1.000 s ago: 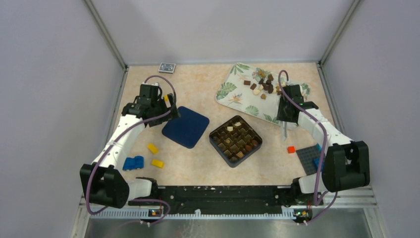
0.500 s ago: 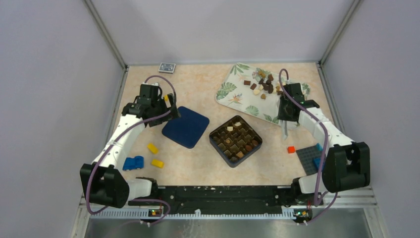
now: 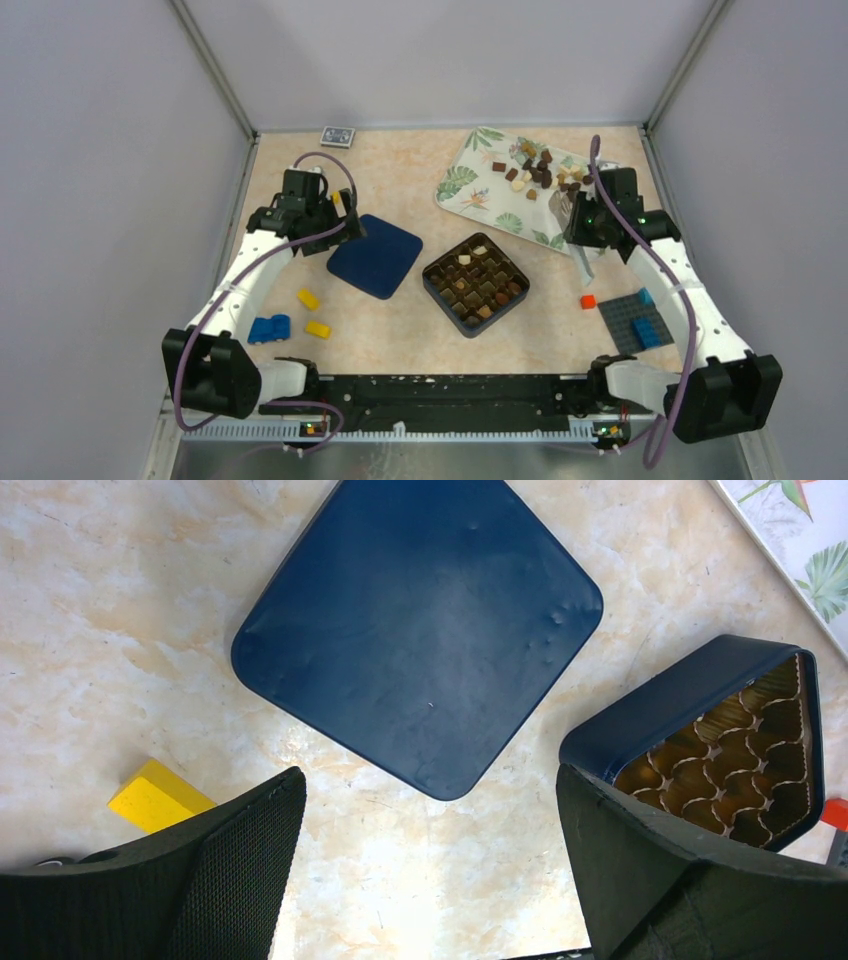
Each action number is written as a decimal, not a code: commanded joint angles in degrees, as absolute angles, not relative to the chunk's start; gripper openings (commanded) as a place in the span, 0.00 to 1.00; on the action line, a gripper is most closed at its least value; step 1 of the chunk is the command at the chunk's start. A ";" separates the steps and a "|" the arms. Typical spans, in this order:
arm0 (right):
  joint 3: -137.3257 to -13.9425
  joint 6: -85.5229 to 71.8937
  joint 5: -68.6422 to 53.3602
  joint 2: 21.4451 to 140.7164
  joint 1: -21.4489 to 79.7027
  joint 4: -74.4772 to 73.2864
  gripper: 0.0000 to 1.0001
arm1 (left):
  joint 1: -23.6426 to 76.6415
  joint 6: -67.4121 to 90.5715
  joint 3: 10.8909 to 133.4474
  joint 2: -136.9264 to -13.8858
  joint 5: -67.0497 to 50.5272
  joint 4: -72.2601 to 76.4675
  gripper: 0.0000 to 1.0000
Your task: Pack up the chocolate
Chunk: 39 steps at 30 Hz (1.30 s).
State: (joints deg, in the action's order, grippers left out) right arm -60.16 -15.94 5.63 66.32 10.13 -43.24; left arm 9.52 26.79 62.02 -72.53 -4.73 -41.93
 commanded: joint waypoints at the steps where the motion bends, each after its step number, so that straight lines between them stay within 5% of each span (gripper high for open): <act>1: -65.68 -14.24 -3.74 62.25 12.24 -48.25 0.00 | 9.23 27.04 62.85 -72.30 -4.24 -39.79 0.99; 16: -72.87 -12.13 -9.04 63.02 31.27 -67.49 0.00 | 9.23 27.82 65.20 -74.56 -6.59 -39.09 0.99; 36: -66.33 -11.27 -9.69 64.48 32.83 -65.81 0.00 | 9.23 28.92 64.07 -72.75 -6.61 -38.85 0.99; 39: -66.21 -11.28 -9.84 64.64 32.87 -65.47 0.13 | 9.19 28.92 63.97 -72.97 -6.85 -38.85 0.99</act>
State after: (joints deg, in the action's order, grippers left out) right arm -65.63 -11.73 -9.15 64.99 32.12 -67.22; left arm 9.47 28.60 62.81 -74.26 -6.02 -40.34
